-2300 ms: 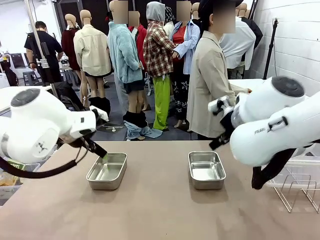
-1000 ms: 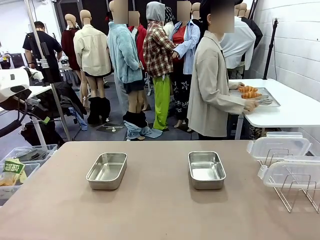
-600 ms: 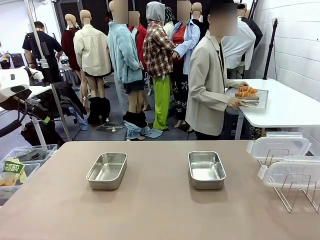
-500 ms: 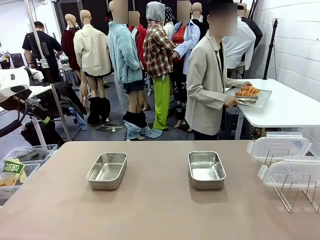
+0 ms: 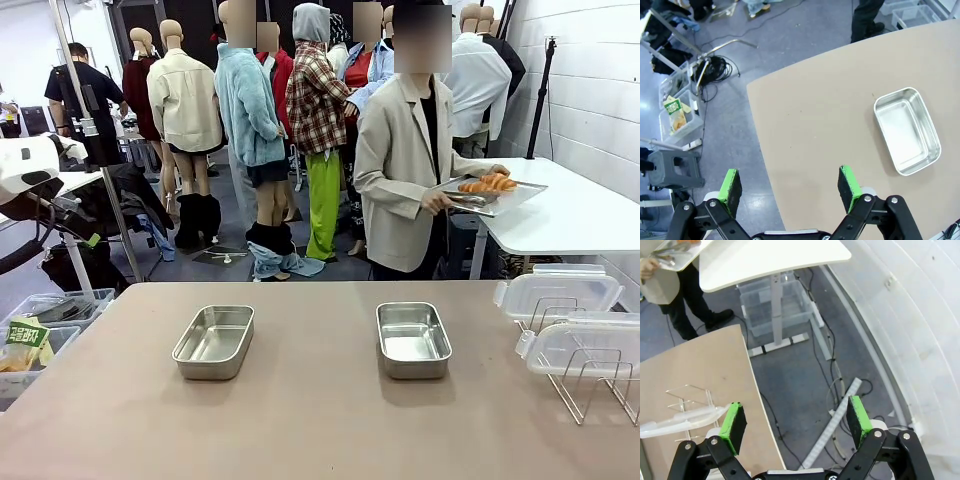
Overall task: Place the bread in airtight containers.
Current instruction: Lift both Airtight Container.
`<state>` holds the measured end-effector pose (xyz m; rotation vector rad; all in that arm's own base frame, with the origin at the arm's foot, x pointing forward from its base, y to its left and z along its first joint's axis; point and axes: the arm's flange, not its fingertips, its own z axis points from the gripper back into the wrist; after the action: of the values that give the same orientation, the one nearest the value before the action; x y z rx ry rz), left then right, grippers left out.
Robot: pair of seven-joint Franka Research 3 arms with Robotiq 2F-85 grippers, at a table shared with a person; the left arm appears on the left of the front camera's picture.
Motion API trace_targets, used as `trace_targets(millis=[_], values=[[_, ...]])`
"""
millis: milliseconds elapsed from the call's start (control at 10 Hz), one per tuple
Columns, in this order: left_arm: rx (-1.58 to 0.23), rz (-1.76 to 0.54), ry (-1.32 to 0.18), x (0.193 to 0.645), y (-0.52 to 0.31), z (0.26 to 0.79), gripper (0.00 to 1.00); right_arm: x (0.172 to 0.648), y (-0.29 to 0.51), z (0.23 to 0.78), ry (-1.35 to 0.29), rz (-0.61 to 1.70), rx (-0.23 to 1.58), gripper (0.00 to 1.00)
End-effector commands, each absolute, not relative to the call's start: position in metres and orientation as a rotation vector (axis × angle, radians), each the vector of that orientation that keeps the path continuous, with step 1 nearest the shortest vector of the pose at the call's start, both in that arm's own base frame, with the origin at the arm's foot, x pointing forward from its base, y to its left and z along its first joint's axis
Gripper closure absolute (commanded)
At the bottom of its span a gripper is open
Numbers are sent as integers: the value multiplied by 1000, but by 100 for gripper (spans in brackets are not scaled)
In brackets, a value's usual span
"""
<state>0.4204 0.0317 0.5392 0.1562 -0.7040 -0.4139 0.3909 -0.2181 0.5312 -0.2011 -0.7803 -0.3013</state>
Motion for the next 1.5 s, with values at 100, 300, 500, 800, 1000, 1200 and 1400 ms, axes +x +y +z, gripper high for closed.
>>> trace_targets(millis=[100,300,500,800,1000,1200,1400], values=[[170,-419,-703,420,33,540,0,389,-215,528,-775,-307,-213,0],[170,-419,-703,420,33,540,0,389,-215,528,-775,-307,-213,0],[170,-419,-703,420,33,540,0,389,-215,528,-775,-307,-213,0],[170,-419,-703,420,33,540,0,389,-215,528,-775,-307,-213,0],[170,-419,-703,420,33,540,0,389,-215,528,-775,-307,-213,0],[170,-419,-703,420,33,540,0,389,-215,528,-775,-307,-213,0],[170,-419,-703,420,33,540,0,389,-215,528,-775,-307,-213,0]])
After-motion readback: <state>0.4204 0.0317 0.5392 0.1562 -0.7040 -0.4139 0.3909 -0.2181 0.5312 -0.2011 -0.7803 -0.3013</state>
